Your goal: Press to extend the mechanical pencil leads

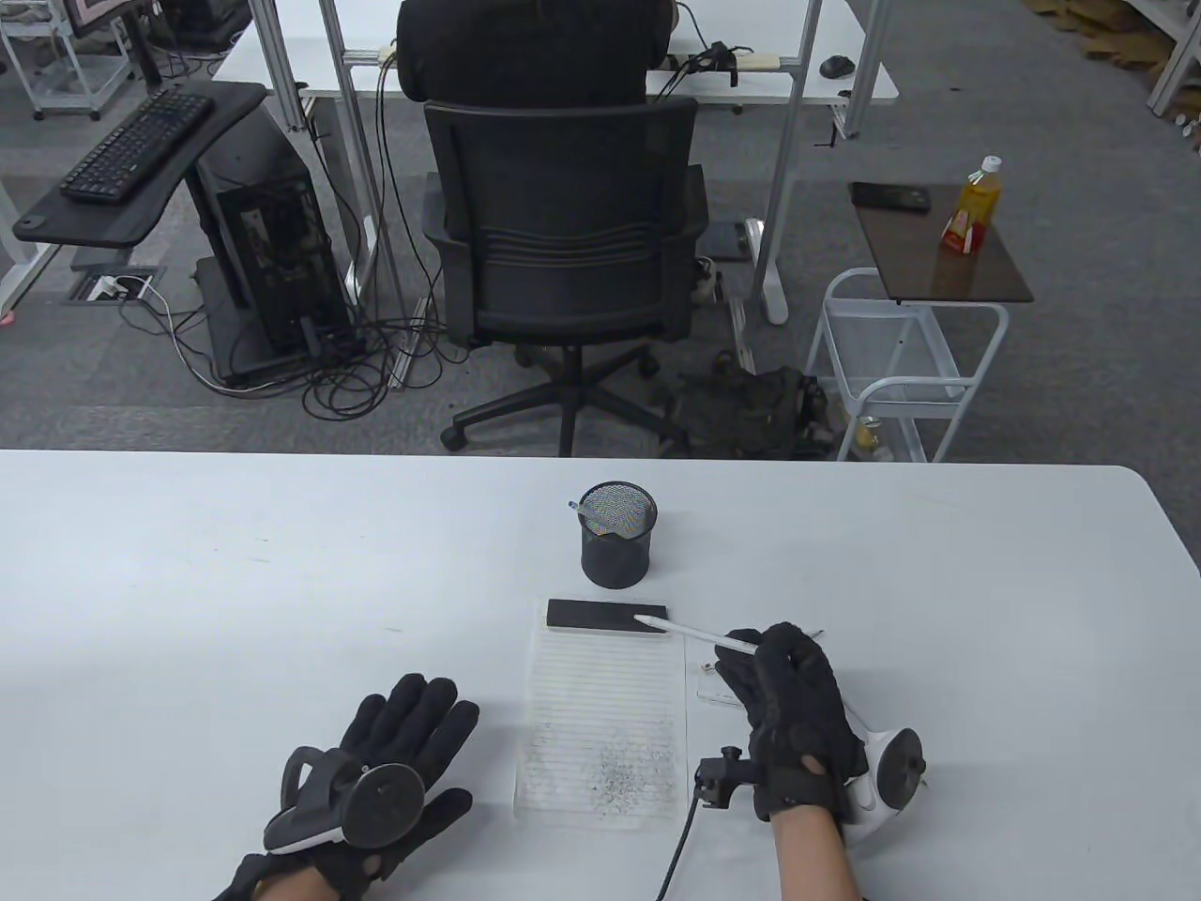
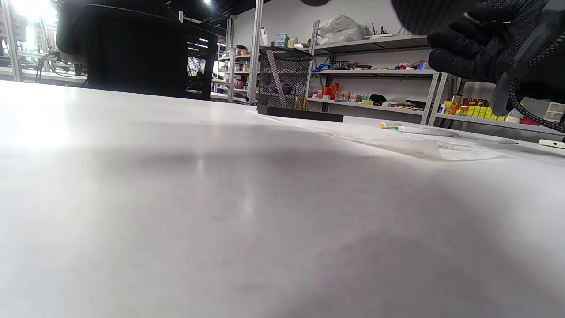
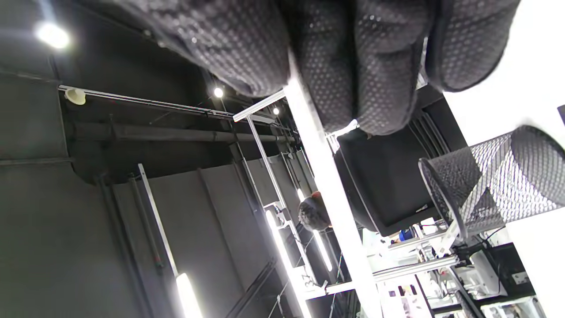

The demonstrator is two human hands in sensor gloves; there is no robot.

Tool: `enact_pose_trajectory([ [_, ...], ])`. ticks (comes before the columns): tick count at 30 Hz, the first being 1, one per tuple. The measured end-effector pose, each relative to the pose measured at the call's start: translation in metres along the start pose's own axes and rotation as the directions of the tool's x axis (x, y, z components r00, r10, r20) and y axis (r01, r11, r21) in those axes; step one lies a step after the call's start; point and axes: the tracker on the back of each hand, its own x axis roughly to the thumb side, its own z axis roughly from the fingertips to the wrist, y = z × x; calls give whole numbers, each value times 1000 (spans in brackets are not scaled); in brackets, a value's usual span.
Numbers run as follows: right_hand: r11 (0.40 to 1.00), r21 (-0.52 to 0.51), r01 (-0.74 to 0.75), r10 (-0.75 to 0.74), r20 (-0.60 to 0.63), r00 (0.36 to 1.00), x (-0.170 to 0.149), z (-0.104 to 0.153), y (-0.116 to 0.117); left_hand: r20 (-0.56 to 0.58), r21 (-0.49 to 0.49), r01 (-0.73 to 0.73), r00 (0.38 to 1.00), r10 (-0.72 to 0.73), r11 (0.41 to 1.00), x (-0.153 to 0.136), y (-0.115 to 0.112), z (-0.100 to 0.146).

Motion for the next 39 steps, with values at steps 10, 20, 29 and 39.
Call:
enact_pose_trajectory([
  [10,999,27,-34,33,37,999,3,-1,6,0,-1,1,1000,-1,1000,0,0,0],
  [20,998,58,-9,8,14,1000,1,-1,4,-3,1,1,1000,-1,1000,-1,0,0],
  [29,992,100,75,-72,-34,997,-3,2,7,-8,-3,-4,1000,4,1000,-2,0,0],
  [39,903,306,302,-279,-117,953,-13,2,19,-11,-2,-6,1000,6,1000,-3,0,0],
])
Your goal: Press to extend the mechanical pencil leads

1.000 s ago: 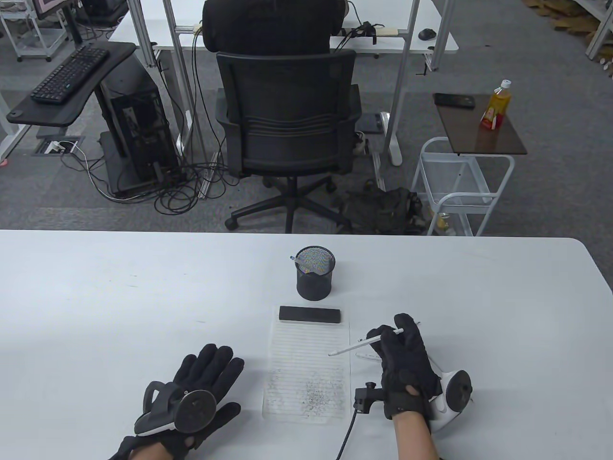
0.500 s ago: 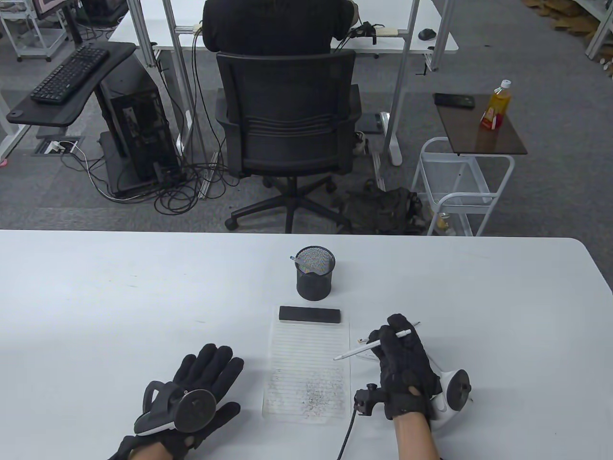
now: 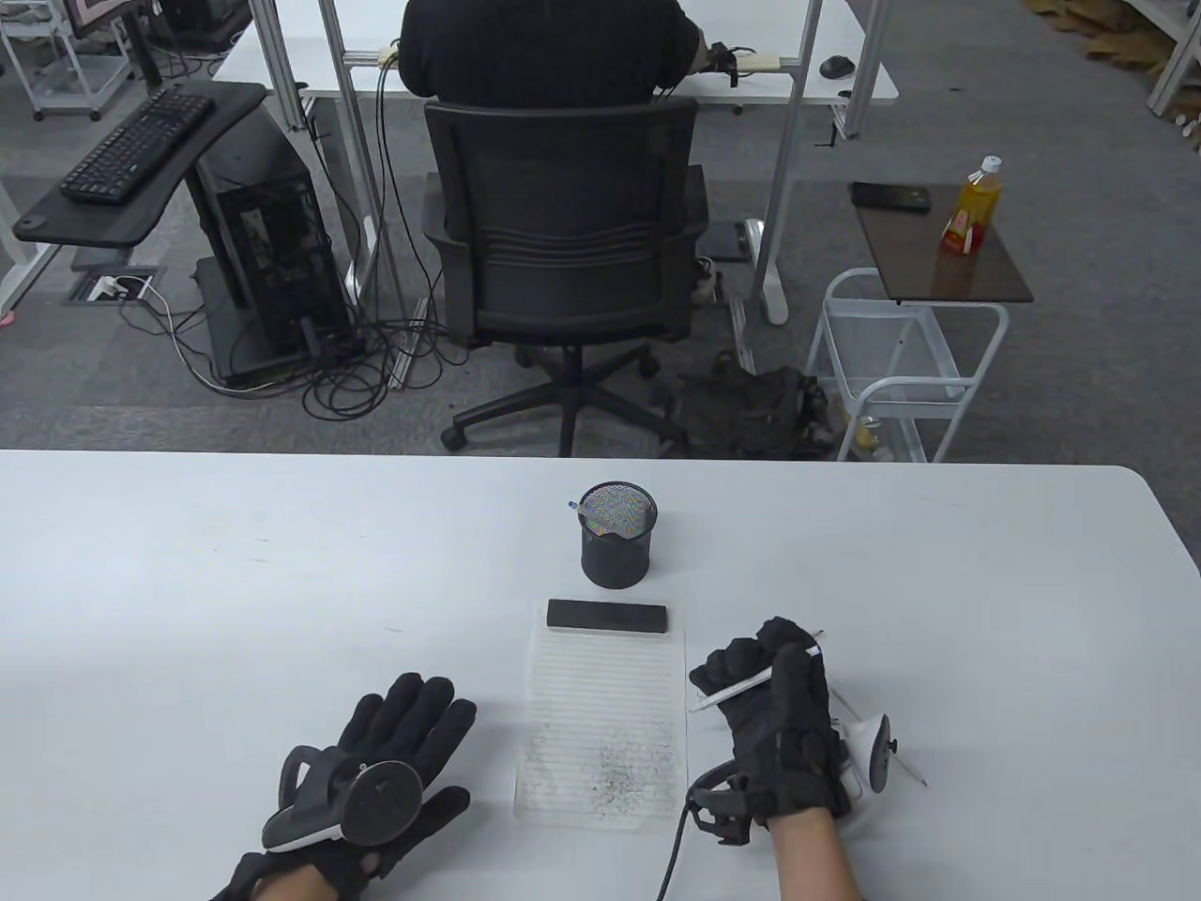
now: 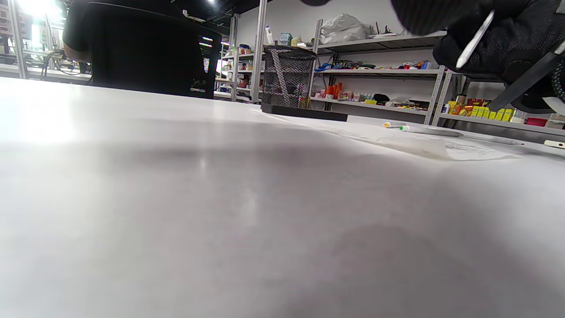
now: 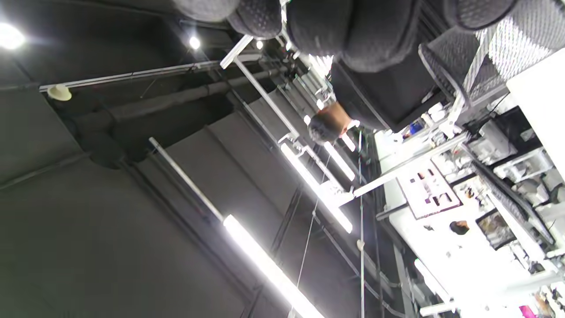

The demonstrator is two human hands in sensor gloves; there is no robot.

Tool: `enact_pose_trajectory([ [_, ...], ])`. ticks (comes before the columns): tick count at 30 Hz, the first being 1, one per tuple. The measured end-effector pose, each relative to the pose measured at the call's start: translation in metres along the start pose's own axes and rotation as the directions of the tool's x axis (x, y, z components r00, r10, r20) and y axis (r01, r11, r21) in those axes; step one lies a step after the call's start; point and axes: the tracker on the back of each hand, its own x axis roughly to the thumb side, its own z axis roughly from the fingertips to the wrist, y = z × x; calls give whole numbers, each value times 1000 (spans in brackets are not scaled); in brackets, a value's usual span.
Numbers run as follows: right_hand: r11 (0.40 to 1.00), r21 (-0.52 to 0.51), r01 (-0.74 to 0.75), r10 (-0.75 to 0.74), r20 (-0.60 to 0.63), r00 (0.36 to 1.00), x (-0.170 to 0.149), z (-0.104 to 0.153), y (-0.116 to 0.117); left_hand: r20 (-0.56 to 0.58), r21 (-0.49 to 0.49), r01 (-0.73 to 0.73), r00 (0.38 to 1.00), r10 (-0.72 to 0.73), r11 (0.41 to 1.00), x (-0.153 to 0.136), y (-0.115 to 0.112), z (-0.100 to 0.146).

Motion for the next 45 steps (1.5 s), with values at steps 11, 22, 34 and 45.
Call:
enact_pose_trajectory([
  [11,995,5,103,-103,26,994,-2,0,1,1,-1,6,1000,-6,1000,0,0,0],
  [22,991,31,133,-135,55,989,0,0,5,3,-2,8,1000,-8,1000,0,-1,0],
  [34,992,41,122,-124,58,991,-1,-1,4,4,-1,10,1000,-10,1000,1,-1,0],
  [45,994,45,103,-105,49,993,-5,-1,5,5,0,12,1000,-12,1000,1,-1,0],
])
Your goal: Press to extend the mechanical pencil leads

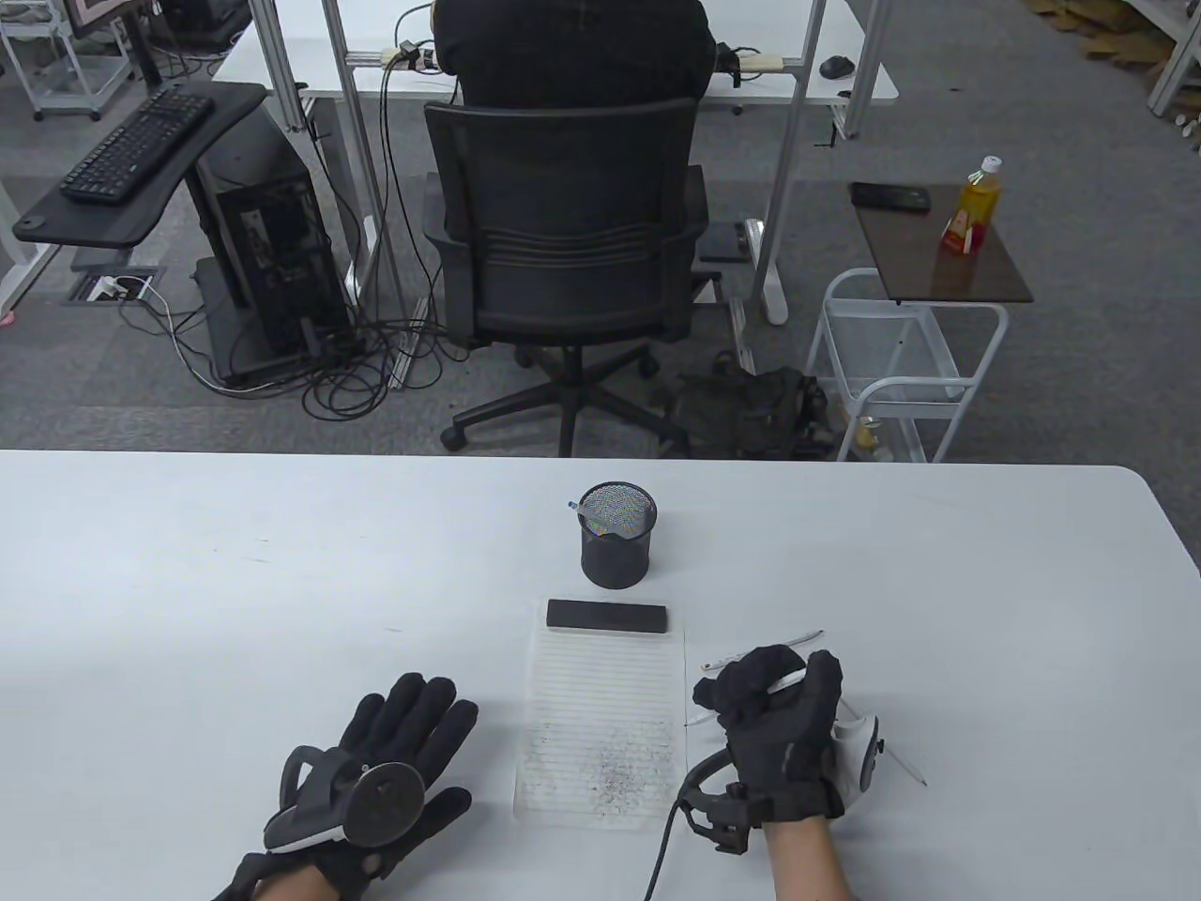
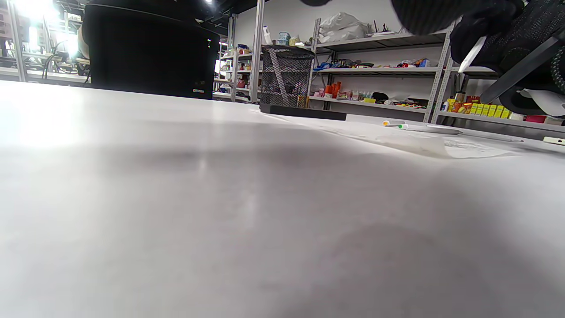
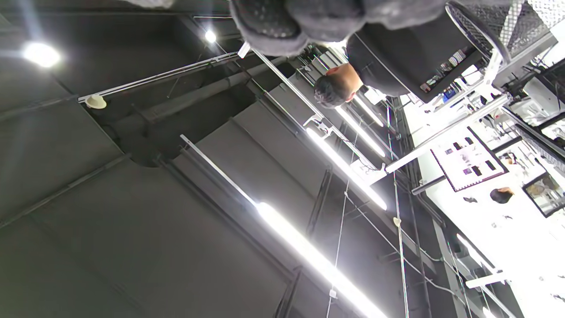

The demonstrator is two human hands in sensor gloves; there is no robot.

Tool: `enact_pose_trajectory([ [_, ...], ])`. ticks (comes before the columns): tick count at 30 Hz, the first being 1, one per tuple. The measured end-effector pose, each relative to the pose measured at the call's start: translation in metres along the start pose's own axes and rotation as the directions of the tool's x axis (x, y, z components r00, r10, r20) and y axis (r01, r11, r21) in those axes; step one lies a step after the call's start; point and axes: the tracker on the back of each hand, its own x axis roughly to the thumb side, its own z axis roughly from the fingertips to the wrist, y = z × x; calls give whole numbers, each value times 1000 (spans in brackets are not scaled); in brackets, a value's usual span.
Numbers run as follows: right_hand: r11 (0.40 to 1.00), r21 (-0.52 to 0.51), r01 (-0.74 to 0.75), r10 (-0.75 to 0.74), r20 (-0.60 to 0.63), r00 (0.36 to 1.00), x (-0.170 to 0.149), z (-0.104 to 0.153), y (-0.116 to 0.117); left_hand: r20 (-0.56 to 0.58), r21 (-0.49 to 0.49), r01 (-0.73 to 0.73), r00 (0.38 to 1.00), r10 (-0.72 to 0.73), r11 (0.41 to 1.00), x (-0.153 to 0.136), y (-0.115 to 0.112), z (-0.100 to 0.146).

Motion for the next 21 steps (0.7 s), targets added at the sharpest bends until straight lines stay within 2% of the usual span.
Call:
enact_pose_trajectory([
  [12,999,-20,-38,38,-11,999,-6,2,-1,3,-2,4,1000,-4,1000,1,0,0],
  [21,992,3,-126,126,-86,988,-22,4,-4,6,-10,12,1000,-12,1000,2,-2,-1],
])
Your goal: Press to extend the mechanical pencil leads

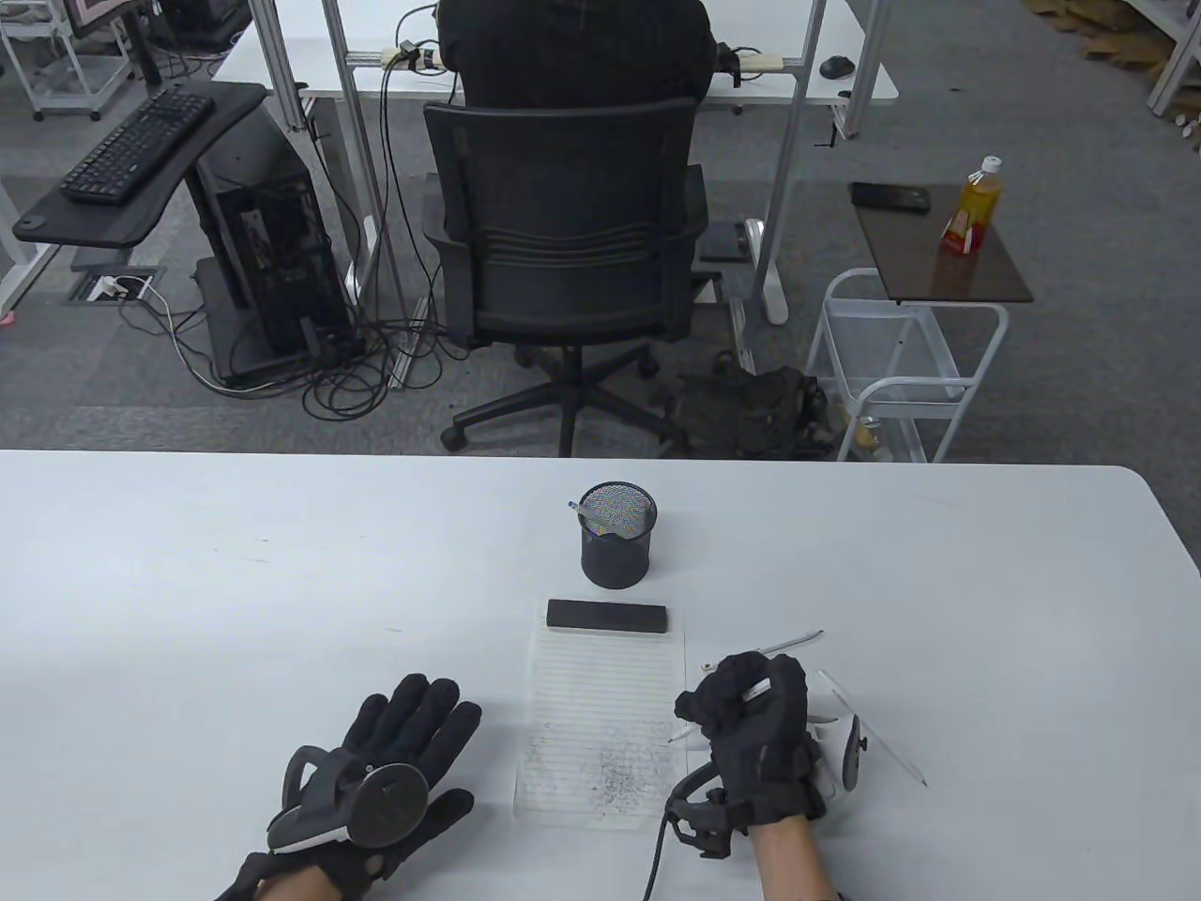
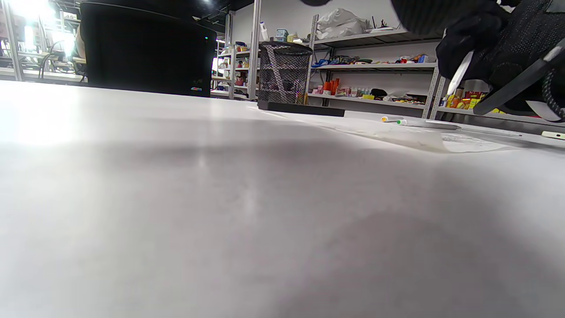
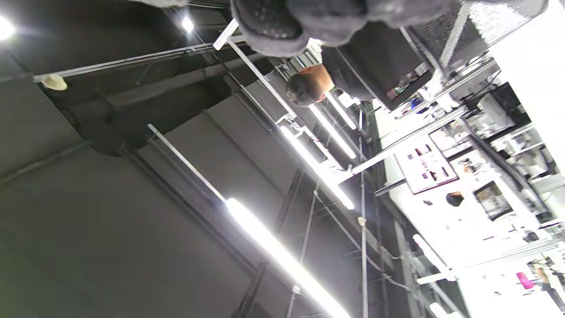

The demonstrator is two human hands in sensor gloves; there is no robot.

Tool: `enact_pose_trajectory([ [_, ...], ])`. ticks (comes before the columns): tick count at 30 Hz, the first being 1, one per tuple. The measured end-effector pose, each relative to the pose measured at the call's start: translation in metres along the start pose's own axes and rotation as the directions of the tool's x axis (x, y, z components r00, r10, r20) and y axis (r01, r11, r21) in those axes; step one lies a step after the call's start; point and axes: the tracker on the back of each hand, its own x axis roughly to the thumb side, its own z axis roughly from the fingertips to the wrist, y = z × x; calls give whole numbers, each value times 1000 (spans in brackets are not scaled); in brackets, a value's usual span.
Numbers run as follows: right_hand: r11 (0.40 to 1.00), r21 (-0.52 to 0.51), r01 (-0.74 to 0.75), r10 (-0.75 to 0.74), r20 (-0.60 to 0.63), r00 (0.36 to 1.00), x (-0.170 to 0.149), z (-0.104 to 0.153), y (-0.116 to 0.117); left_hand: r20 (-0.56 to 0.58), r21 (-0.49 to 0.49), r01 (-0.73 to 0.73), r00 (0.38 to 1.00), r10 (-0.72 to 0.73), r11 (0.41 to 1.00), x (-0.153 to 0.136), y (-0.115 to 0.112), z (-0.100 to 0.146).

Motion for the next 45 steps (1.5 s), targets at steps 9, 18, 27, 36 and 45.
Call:
enact_pose_trajectory([
  [9,998,-20,-62,62,-32,998,-13,2,-1,2,2,-1,1000,1,1000,0,0,0],
  [18,995,-4,-100,99,-46,994,-15,2,-1,4,-1,1,1000,-1,1000,1,-1,-1],
  [27,992,-3,-124,124,-39,991,-17,1,-2,2,-5,-4,1000,4,1000,1,-1,-1],
  [36,990,2,-140,140,-36,989,-19,0,-2,1,-8,-4,1000,4,1000,1,-1,-1],
  [45,987,7,-159,159,-39,987,-21,0,-2,1,-9,-4,1000,4,1000,1,-1,-1],
])
